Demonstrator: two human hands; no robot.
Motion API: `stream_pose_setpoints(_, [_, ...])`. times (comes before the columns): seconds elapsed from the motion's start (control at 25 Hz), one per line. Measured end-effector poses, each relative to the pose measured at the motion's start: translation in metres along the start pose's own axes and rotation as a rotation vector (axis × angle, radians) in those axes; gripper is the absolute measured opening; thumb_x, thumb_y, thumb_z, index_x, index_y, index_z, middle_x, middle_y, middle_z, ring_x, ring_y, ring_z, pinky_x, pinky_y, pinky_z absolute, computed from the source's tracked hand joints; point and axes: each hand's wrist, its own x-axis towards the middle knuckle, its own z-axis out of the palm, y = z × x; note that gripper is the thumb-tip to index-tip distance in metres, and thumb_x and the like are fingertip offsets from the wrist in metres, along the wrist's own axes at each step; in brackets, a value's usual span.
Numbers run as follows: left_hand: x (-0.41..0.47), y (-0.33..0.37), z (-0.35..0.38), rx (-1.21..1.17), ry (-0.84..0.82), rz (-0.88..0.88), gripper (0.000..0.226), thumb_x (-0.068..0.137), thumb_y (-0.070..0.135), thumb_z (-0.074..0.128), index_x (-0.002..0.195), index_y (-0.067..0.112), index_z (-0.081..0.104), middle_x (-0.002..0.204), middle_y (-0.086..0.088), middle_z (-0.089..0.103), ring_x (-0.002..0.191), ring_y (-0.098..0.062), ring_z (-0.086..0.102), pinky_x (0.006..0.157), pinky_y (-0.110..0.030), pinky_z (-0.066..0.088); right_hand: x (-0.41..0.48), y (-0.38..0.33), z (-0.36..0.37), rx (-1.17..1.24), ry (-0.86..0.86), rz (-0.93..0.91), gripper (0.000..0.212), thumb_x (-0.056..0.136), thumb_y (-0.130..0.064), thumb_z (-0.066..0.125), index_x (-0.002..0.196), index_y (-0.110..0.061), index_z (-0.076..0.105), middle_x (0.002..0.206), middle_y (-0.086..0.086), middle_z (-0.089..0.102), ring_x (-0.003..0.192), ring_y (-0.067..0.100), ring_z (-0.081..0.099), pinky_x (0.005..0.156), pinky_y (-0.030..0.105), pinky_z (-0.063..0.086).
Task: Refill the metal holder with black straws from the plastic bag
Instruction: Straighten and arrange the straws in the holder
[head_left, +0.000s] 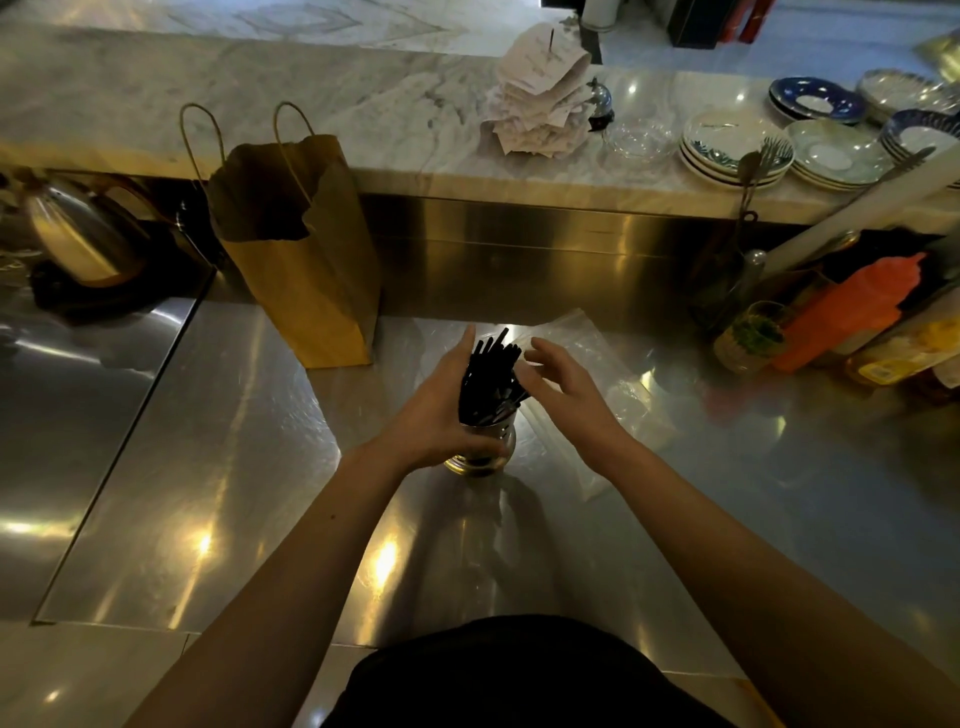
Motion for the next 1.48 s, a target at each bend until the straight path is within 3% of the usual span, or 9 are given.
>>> stream_pose_setpoints(0.08, [0.005, -0.006, 0.002, 0.0, -0.009, -0.034, 0.128, 0.064, 0.034, 0.089, 0.155, 0.018, 0.001, 0.159, -0.003, 0.028, 0.143, -0.022, 0.033, 0.113, -0.032, 0.03, 0.0, 0.01, -0.005, -0.029, -0.133, 0.014, 0.084, 0.083, -0.037, 0.07, 0.151, -0.018, 0.025, 0.154, -0.002, 0.036, 0.139, 0.012, 0.036, 0.11, 0.031, 0.037])
stream_pose_setpoints(0.2, [0.01, -0.009, 0.001, 0.031, 0.033, -0.029, 0.102, 0.07, 0.034, 0.085, 0.151, 0.014, 0.027, 0.148, -0.008, 0.045, 0.135, -0.025, 0.045, 0.109, -0.034, 0.038, 0.005, 0.02, -0.014, -0.252, -0.297, 0.088, 0.112, 0.067, -0.056, 0.074, 0.155, -0.023, 0.013, 0.162, -0.002, 0.017, 0.147, 0.017, 0.02, 0.119, 0.042, 0.024])
stream_pose_setpoints(0.28, [0.011, -0.007, -0.001, 0.059, 0.018, 0.002, 0.078, 0.074, 0.029, 0.082, 0.141, 0.013, 0.046, 0.137, -0.009, 0.057, 0.126, -0.026, 0.054, 0.098, -0.025, 0.041, 0.008, 0.022, -0.013, -0.33, -0.297, 0.065, 0.101, 0.075, -0.055, 0.07, 0.155, -0.025, 0.015, 0.162, -0.001, 0.019, 0.147, 0.018, 0.021, 0.119, 0.044, 0.024])
stream_pose_setpoints(0.4, [0.014, -0.004, 0.001, 0.071, 0.029, -0.032, 0.073, 0.075, 0.025, 0.081, 0.14, 0.015, 0.048, 0.134, -0.008, 0.059, 0.123, -0.024, 0.057, 0.093, -0.021, 0.041, 0.01, 0.018, -0.008, -0.351, -0.264, -0.071, 0.066, 0.095, -0.034, 0.058, 0.152, -0.028, 0.025, 0.155, -0.002, 0.035, 0.141, 0.013, 0.031, 0.115, 0.034, 0.027])
stream_pose_setpoints(0.52, [0.021, -0.007, 0.003, 0.025, 0.09, -0.073, 0.099, 0.067, 0.03, 0.087, 0.147, 0.02, 0.031, 0.142, -0.009, 0.048, 0.126, -0.025, 0.052, 0.098, -0.032, 0.047, 0.013, 0.01, -0.001, -0.285, -0.324, -0.05, 0.061, 0.098, -0.036, 0.049, 0.152, -0.03, 0.02, 0.148, -0.009, 0.038, 0.133, 0.005, 0.032, 0.107, 0.025, 0.027])
stream_pose_setpoints(0.72, [0.039, -0.002, 0.011, 0.113, 0.127, -0.123, 0.129, 0.053, 0.049, 0.09, 0.152, 0.014, 0.016, 0.155, -0.009, 0.028, 0.142, -0.028, 0.028, 0.111, -0.038, 0.031, 0.018, 0.011, 0.016, -0.12, -0.275, 0.1, 0.077, 0.092, -0.067, 0.026, 0.154, -0.031, -0.001, 0.164, -0.006, -0.002, 0.15, 0.013, 0.001, 0.122, 0.043, 0.007])
stream_pose_setpoints(0.96, [0.041, -0.001, 0.027, 0.076, 0.156, 0.005, 0.094, 0.064, 0.027, 0.088, 0.142, 0.012, 0.039, 0.14, -0.009, 0.045, 0.129, -0.026, 0.043, 0.104, -0.028, 0.035, 0.018, 0.016, 0.018, 0.272, -0.332, 0.193, 0.078, 0.088, -0.074, 0.009, 0.151, -0.032, 0.026, 0.16, -0.006, 0.026, 0.148, 0.01, 0.017, 0.12, 0.037, 0.013])
stream_pose_setpoints(1.2, [0.045, -0.005, 0.031, 0.009, 0.315, 0.017, 0.044, 0.067, 0.011, 0.08, 0.107, 0.011, 0.06, 0.101, 0.005, 0.055, 0.09, -0.01, 0.052, 0.075, -0.003, 0.033, 0.021, 0.014, 0.012, 0.405, -0.394, 0.266, 0.079, 0.091, -0.069, 0.001, 0.151, -0.025, 0.027, 0.157, -0.005, 0.033, 0.146, 0.01, 0.022, 0.122, 0.041, 0.009])
stream_pose_setpoints(1.48, [0.042, 0.002, 0.028, -0.227, 0.343, 0.003, 0.028, 0.074, 0.008, 0.073, 0.094, 0.024, 0.06, 0.086, 0.015, 0.064, 0.087, 0.006, 0.061, 0.077, -0.008, 0.048, 0.025, 0.016, 0.01, 0.49, -0.302, 0.303, 0.082, 0.09, -0.072, 0.007, 0.151, -0.021, 0.03, 0.156, -0.004, 0.034, 0.145, 0.008, 0.026, 0.116, 0.044, 0.022])
